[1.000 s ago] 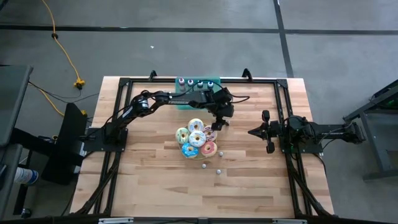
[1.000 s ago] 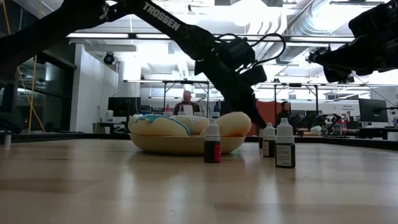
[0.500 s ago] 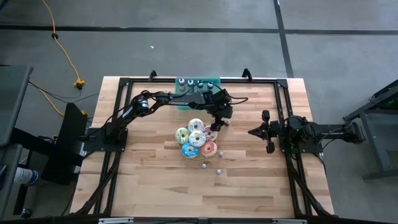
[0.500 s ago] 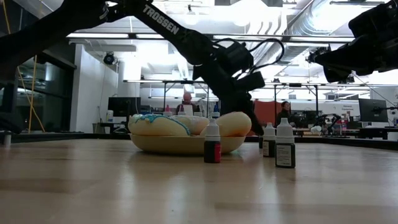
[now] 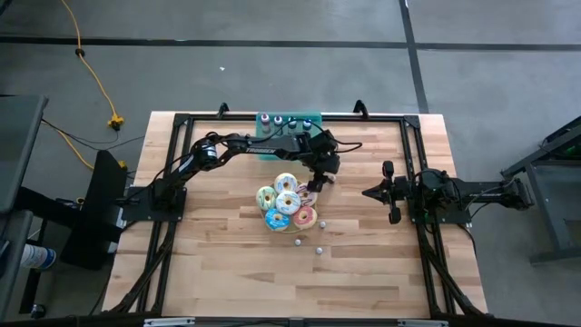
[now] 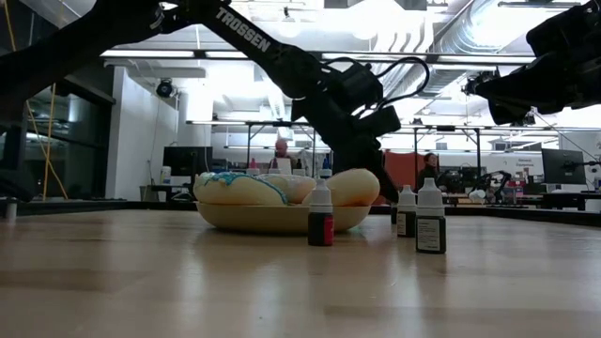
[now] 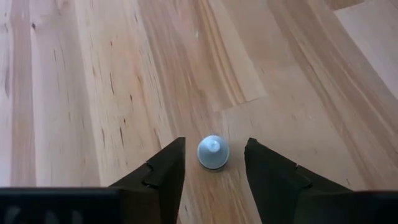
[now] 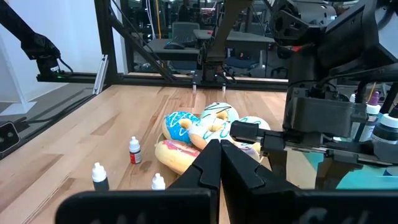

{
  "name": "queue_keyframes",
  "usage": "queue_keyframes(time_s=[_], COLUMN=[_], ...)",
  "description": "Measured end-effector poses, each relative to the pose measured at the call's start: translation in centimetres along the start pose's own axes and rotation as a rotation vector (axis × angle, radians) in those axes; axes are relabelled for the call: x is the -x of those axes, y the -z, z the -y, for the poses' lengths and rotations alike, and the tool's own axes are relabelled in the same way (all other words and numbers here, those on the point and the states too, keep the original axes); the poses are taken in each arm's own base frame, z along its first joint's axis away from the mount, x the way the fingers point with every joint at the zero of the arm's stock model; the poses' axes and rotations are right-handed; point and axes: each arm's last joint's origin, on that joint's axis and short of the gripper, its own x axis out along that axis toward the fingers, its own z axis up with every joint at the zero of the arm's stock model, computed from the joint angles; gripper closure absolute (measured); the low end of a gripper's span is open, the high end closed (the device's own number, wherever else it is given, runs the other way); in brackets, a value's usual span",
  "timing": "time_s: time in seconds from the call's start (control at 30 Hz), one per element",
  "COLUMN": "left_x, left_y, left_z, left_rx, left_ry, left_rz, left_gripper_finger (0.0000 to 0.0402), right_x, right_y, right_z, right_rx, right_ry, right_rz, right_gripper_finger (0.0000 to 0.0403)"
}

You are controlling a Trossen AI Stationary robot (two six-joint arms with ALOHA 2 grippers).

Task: Pick & Place food coloring
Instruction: Put the small green food coloring bottle into the green container

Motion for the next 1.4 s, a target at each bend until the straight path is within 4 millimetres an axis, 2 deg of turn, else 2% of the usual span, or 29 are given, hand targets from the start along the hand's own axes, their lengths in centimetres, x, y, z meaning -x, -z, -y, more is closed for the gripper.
queue_keyframes(time_s=[0.9, 1.03, 1.27, 1.4], left_x=[-0.66, -0.69, -0.68, -0.67], left_y=[0.07, 0.04, 0.04, 0.04], left_z=[-0.02, 0.07, 0.07, 0.07], left_rx=[0.024, 0.023, 0.030, 0.076], left_ry=[-0.032, -0.030, -0.028, -0.028], left_rz=[0.007, 0.006, 0.006, 0.005], left_gripper_finger=[0.0277, 0.0302, 0.0372, 0.0379], right_x=[0.00, 0.00, 0.00, 0.00], right_y=[0.00, 0.00, 0.00, -0.02], right_z=[0.00, 0.00, 0.00, 0.00], right_rx=[0.000, 0.000, 0.000, 0.000], right_ry=[0.000, 0.000, 0.000, 0.000], right_rz=[0.000, 0.000, 0.000, 0.001], right_gripper_finger=[0.0402, 0.0402, 0.0402, 0.0402])
